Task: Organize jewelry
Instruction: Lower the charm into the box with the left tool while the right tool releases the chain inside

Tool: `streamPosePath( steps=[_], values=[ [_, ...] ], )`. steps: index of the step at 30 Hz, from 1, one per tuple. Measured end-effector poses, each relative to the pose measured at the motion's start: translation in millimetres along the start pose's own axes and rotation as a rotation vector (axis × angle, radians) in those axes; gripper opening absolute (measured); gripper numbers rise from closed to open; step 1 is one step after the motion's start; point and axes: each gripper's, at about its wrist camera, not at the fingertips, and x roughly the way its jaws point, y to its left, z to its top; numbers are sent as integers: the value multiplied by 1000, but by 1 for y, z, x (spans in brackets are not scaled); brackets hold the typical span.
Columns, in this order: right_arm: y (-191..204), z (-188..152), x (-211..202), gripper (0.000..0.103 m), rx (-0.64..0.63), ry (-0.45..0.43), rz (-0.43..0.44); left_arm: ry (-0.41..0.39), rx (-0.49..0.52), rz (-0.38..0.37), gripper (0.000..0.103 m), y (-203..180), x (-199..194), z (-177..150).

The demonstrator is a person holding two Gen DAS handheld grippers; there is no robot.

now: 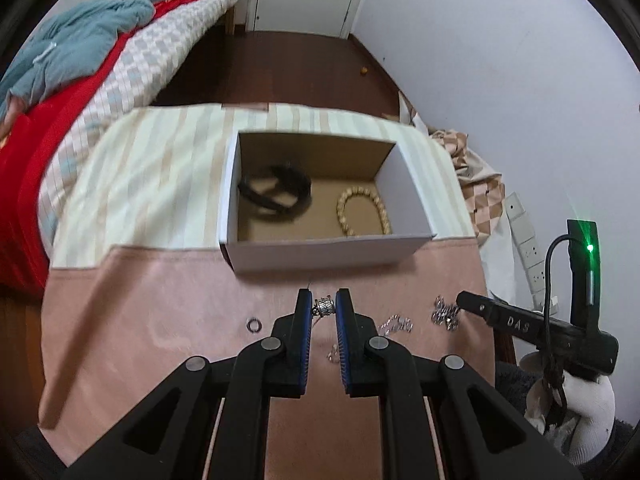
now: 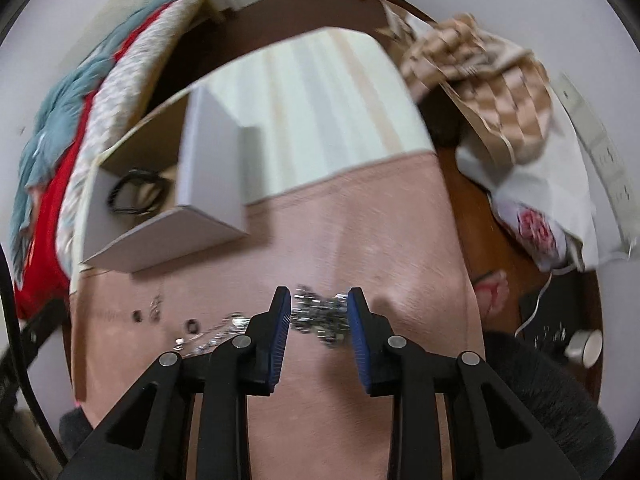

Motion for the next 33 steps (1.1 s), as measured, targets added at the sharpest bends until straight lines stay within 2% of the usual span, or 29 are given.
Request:
streamPosePath(
  steps=[3,5,7,15,24,28,33],
  values=[
    [0,-2,18,30,-22,34,-14,13,-8,-3,9,1,5,-4],
    [7,-5,17,20,-66,-3,-29,16,-8,-3,9,0,6,-5],
    [11,-6,14,18,-66,-27,-25,17,-10,-4,9,0,5,-5],
    [37,1,-54,18,-84,-166,87,-36,-24,-41,9,0,-26,9],
    [91,37,-136,18,-186,-281,208,-107,-13,-120,9,-9,-71,53],
    [112,55,-143,18,-222,-292,220,-141,5,-111,9,-11,-81,76],
    [130,78,-126,18,-245,-269,206,-154,15,-95,9,-10,-78,105]
  ],
)
